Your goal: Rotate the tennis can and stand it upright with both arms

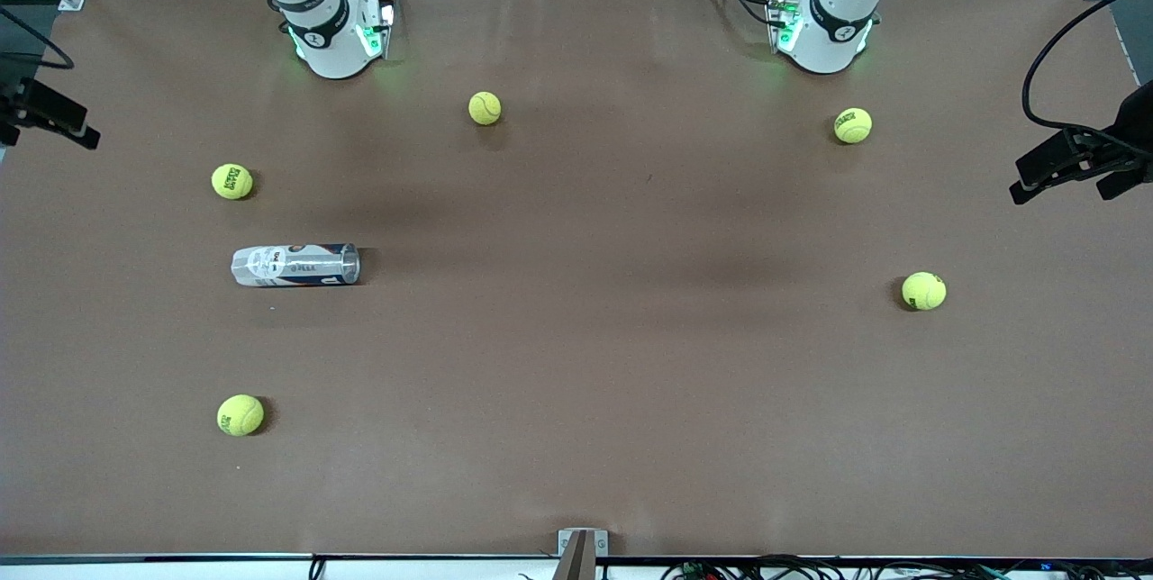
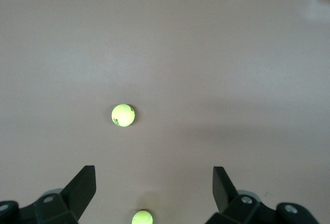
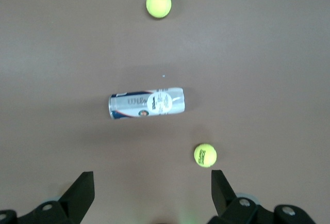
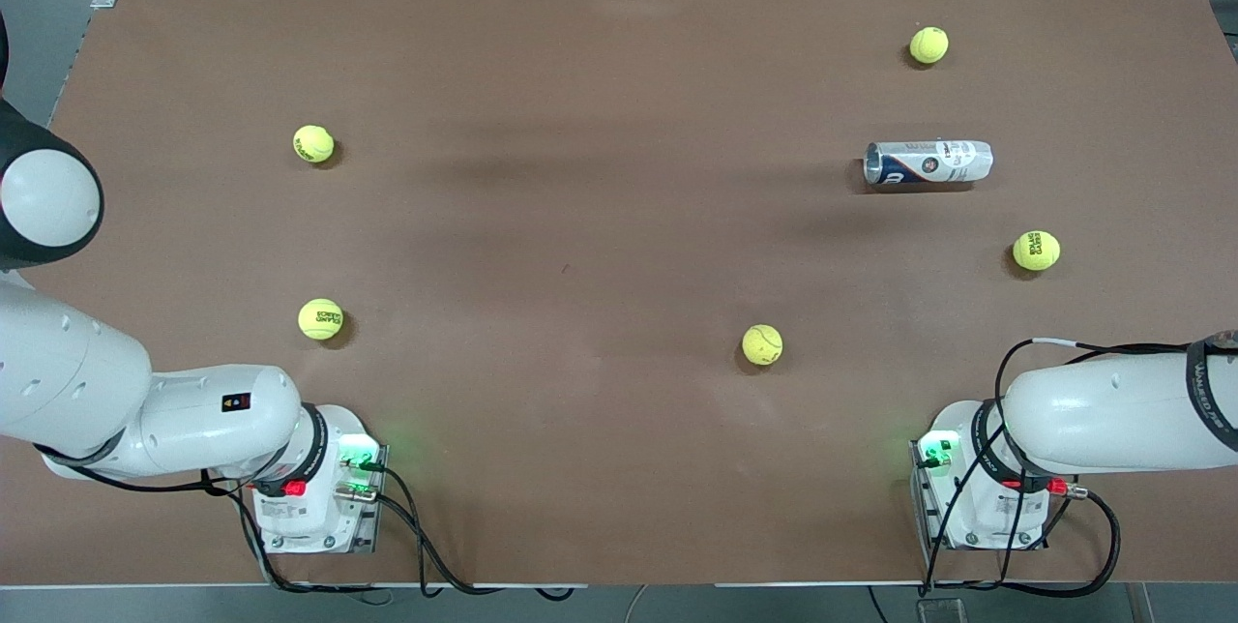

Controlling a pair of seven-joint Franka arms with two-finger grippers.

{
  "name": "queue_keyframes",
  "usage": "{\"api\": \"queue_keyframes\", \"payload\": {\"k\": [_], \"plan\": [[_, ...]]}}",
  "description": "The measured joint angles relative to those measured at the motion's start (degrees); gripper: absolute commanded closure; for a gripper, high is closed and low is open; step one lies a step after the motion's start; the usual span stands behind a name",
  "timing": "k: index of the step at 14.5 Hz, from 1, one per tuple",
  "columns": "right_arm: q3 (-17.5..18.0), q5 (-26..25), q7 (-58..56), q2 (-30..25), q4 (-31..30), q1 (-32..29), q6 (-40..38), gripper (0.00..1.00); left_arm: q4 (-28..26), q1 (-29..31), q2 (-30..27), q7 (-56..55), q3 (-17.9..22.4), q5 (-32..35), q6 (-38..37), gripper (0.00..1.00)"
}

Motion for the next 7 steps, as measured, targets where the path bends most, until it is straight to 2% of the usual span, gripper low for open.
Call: {"api": "queue_keyframes", "payload": {"k": [4, 7], "plan": [[-0.21, 0.0, 0.0, 9.37, -0.22, -2.47, 6.76, 0.0, -0.01, 0.0, 0.0, 0.0, 0.0, 0.0, -0.01, 0.0], [-0.49, 0.01, 3.68, 11.72, -0.14, -4.5, 8.22, 0.0, -0.01, -0.03, 0.0, 0.0, -0.01, 0.0, -0.02, 0.0]]}}
